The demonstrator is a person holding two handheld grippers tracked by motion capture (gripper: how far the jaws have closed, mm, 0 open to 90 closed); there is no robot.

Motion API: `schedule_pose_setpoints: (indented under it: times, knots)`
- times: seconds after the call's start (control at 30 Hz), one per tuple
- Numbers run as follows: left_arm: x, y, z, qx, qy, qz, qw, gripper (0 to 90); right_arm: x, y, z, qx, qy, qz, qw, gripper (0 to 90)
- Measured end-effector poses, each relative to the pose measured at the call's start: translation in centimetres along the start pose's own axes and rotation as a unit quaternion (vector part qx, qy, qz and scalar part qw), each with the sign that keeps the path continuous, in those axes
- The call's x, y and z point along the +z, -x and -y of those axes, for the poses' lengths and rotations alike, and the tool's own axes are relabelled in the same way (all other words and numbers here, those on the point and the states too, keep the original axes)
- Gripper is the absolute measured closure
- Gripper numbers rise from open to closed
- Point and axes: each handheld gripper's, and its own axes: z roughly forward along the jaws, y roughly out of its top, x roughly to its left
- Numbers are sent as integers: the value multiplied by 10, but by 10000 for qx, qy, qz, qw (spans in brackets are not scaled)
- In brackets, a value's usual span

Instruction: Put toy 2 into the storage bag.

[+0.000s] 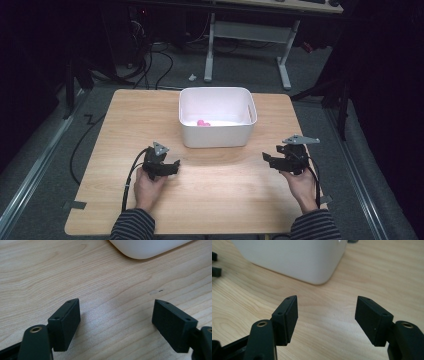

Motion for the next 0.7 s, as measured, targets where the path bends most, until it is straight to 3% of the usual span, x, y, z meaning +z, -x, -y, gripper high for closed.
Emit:
schedule_pose_setpoints:
  times: [0.1, 0.23, 0.47, 0.63, 0.7]
  knots:
    - [0, 0, 0, -1, 0, 3, 10000, 231, 7, 3, 12, 37, -29, 128, 9999, 353]
    - [0, 0, 0, 1, -1, 2, 10000, 231, 19, 12, 28, 316, -61, 96, 9994, 352]
    - [0, 0, 0, 13, -4, 8, 10000, 230, 40, 24, 52, 609, -202, 292, 9975, 343]
    - [0, 0, 0, 12, -4, 8, 10000, 230, 55, 31, 64, 589, -313, 636, 9957, 329]
    - [0, 0, 0, 13, -4, 9, 10000, 230, 57, 32, 65, 608, -291, 659, 9955, 329]
